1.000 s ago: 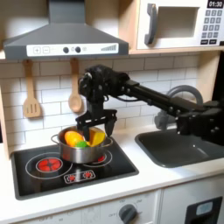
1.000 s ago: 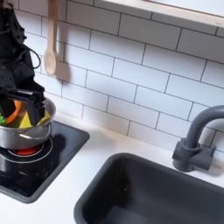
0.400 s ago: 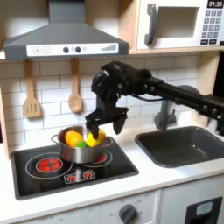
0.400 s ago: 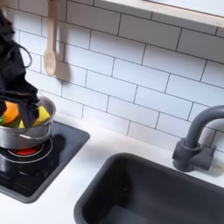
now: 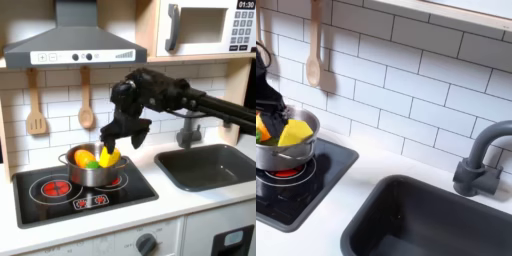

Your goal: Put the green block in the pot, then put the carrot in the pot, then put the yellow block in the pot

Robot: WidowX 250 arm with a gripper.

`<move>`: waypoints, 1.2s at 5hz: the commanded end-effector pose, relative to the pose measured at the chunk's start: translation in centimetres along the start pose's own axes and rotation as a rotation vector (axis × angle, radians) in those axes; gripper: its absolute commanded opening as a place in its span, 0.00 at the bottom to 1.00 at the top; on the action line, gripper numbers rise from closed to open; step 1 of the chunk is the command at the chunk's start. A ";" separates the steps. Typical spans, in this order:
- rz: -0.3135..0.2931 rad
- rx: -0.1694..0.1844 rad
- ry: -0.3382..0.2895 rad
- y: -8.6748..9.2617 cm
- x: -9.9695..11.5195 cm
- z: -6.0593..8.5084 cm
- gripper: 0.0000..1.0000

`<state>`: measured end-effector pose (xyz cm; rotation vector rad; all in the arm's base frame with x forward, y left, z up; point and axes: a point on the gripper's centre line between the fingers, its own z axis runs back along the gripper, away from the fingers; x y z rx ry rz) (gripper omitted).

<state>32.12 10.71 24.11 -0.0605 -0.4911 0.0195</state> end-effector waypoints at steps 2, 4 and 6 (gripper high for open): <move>-0.093 0.013 -0.111 -0.5 0.3 2.5 1.00; -0.106 0.040 -0.182 -0.6 1.2 4.2 1.00; -0.116 0.083 -0.251 -0.3 2.5 5.7 1.00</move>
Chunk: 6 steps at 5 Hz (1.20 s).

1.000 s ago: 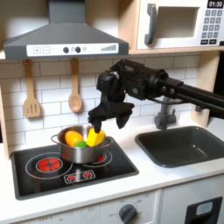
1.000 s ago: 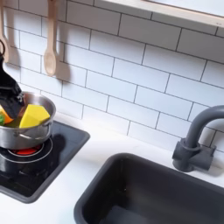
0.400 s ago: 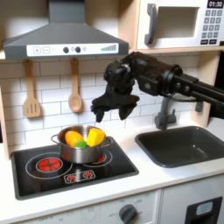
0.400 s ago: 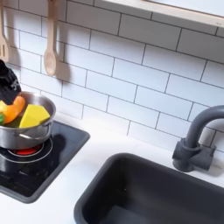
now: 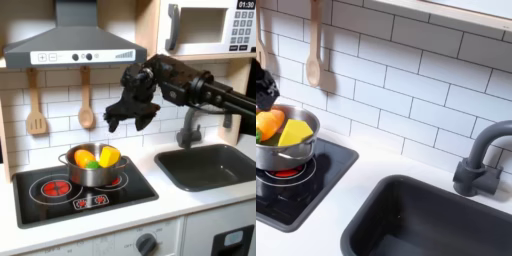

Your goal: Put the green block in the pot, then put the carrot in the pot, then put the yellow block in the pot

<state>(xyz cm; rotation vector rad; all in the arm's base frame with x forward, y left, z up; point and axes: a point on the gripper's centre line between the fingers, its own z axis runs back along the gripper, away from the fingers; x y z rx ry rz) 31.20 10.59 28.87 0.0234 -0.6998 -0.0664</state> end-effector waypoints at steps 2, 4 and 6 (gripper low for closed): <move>-0.044 0.067 -0.108 0.1 2.1 2.2 1.00; -0.045 0.071 -0.116 0.1 2.2 2.4 1.00; -0.068 0.171 -0.268 1.7 3.7 2.4 1.00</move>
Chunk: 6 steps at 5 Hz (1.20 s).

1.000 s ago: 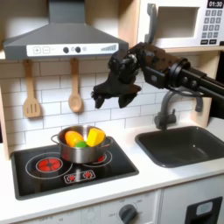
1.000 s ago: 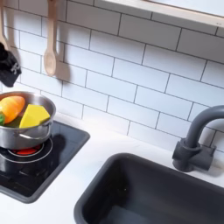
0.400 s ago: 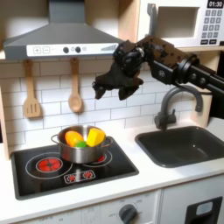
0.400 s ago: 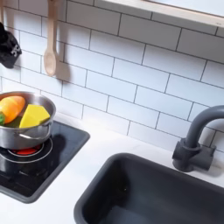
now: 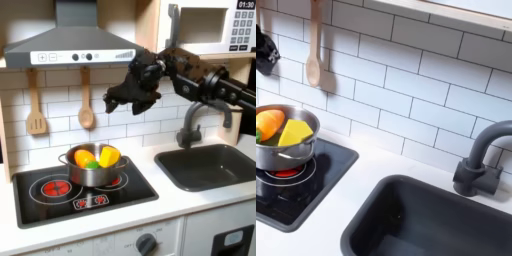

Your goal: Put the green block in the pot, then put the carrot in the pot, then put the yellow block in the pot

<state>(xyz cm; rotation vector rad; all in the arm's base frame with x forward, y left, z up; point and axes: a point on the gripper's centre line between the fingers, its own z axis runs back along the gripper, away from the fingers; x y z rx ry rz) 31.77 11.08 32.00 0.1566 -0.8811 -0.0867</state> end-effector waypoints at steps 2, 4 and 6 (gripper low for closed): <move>-0.007 0.106 -0.203 2.1 3.7 -0.1 1.00; 0.005 0.110 -0.237 3.1 5.4 -0.7 1.00; -0.010 0.109 -0.255 4.2 7.4 -0.6 0.28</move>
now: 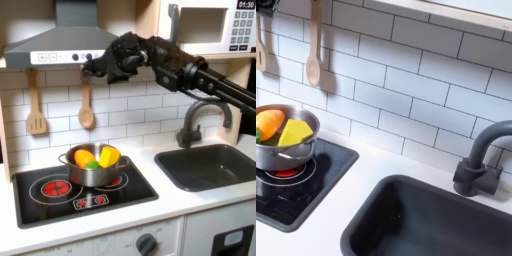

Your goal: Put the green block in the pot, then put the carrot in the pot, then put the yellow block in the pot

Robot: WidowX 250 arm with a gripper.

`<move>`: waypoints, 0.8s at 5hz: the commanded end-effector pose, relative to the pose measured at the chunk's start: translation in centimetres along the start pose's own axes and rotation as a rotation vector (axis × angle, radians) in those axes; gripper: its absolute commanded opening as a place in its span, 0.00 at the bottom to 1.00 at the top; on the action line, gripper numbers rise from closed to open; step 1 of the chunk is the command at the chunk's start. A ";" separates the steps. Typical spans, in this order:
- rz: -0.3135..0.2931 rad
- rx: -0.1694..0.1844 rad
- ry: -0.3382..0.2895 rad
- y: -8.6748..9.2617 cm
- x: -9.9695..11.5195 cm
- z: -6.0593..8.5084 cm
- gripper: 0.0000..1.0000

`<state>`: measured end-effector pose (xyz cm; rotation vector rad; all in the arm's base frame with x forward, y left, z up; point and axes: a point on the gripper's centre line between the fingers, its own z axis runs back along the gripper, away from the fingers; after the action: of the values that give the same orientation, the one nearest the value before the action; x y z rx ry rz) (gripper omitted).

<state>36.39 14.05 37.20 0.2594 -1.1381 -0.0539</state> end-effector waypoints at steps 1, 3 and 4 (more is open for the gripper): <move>-0.020 -0.005 -0.014 0.5 1.1 -0.4 0.00; -0.020 -0.025 -0.021 -0.1 1.6 -0.8 0.00; -0.013 -0.019 -0.018 0.4 1.7 -1.1 0.00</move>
<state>38.11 14.42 38.69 0.2584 -1.1628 -0.0851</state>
